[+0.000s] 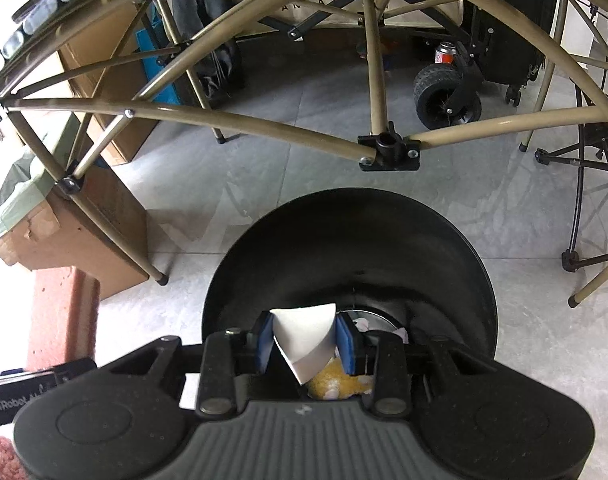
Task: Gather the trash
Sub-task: 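Open the right tool to drop the white wedge into the bin, then move the left tool with the pink sponge over the bin opening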
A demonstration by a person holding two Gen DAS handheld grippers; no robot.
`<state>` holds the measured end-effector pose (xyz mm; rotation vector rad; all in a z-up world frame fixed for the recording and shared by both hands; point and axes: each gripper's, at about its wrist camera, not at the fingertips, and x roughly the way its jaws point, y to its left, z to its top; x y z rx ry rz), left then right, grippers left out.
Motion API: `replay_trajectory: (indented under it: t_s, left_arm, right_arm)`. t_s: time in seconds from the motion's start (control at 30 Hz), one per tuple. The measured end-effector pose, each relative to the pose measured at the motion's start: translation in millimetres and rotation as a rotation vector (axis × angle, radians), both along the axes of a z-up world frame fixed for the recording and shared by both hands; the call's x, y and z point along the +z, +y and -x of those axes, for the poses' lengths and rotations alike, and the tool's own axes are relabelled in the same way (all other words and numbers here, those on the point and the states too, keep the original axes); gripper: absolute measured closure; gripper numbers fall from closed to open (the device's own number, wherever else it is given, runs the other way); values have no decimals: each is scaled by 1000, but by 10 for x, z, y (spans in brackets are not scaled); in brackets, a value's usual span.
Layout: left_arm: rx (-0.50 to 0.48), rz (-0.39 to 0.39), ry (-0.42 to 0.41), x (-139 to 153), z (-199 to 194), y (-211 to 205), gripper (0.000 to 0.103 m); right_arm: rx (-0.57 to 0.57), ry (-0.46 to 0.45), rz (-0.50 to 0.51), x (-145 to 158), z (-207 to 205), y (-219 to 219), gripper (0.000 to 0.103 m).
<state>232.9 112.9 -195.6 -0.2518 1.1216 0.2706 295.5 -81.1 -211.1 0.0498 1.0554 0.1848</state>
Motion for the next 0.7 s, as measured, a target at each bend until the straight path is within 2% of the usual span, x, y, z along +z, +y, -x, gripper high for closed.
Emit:
replay_trajectory:
  t_s: [0.13,0.2,0.23,0.27,0.4,0.7]
  left_arm:
    - [-1,-3,-3,5,6,-4,31]
    - [-1,-4,-3,5,8,3,31]
    - [-1,-4,-4,7,8,0,31]
    - [-2,-5,-4,7,8,-2,31]
    - [-2,-8,-4,6,5,-1,31]
    - [-2,-10,-4,7,7,-1,31]
  right_arm:
    - [-15,8,27,-8,0,-24,62]
    - [-23,14,37,-18,-3,-42,41]
    - [-28,18,41,-23,-8,-53,20]
    - [-35,18,41,-23,-9,-67,7]
    - [-45,14,45,-16,-2,-96,0]
    - [-35,10,56,-10,12,-81,0]
